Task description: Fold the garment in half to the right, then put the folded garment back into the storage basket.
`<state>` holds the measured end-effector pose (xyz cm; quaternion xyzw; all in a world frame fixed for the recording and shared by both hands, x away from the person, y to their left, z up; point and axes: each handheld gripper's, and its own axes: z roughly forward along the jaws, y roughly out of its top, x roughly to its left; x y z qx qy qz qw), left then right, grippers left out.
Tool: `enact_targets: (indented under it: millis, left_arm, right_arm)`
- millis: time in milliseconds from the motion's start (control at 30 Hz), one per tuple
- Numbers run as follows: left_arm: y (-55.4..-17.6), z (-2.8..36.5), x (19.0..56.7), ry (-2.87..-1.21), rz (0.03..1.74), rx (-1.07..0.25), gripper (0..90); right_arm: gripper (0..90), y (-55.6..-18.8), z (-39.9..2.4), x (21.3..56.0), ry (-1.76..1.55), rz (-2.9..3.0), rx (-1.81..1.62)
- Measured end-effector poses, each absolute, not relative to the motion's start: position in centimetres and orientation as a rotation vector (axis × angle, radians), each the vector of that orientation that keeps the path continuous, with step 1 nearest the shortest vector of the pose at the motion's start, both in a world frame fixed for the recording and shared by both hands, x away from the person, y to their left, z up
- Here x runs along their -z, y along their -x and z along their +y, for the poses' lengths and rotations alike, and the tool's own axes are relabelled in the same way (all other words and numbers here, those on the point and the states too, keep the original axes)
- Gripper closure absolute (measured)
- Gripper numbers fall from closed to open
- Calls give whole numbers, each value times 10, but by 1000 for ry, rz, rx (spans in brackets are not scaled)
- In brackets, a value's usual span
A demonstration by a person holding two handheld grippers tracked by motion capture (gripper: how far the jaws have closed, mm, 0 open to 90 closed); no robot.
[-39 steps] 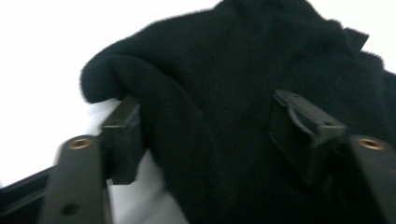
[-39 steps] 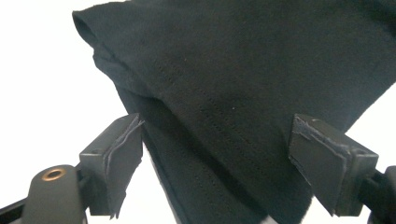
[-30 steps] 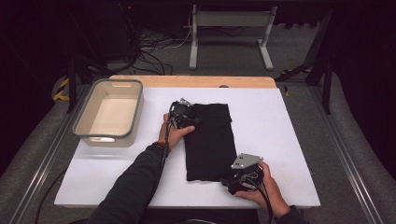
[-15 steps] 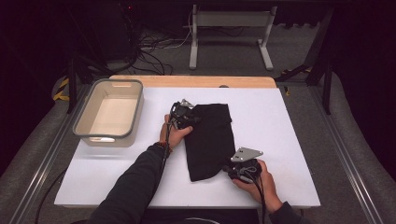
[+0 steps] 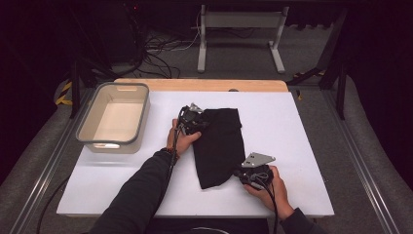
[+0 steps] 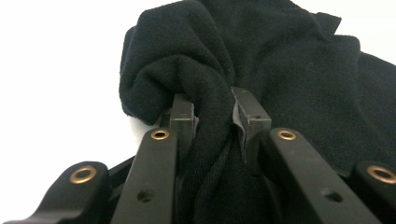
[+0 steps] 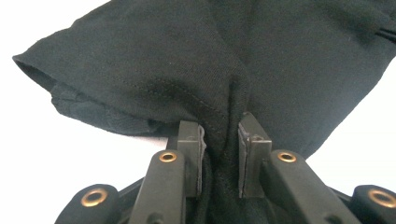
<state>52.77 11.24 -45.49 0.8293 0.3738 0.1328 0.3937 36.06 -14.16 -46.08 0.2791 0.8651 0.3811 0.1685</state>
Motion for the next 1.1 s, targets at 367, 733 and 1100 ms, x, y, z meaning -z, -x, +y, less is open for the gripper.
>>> enact_targets:
  millis: [367, 733, 1100]
  left_arm:
    - [-521, 109, 432, -2091, 870, -420, 759]
    - [-515, 121, 399, -2082, 852, -503, 761]
    - [-519, 147, 371, -2068, 853, -553, 761]
  right_arm:
    - [762, -362, -145, 454, -816, 2423, -1129]
    - [763, -365, -137, 435, -792, 2343, -1190]
    - [763, -378, -111, 424, -741, 2343, -1237]
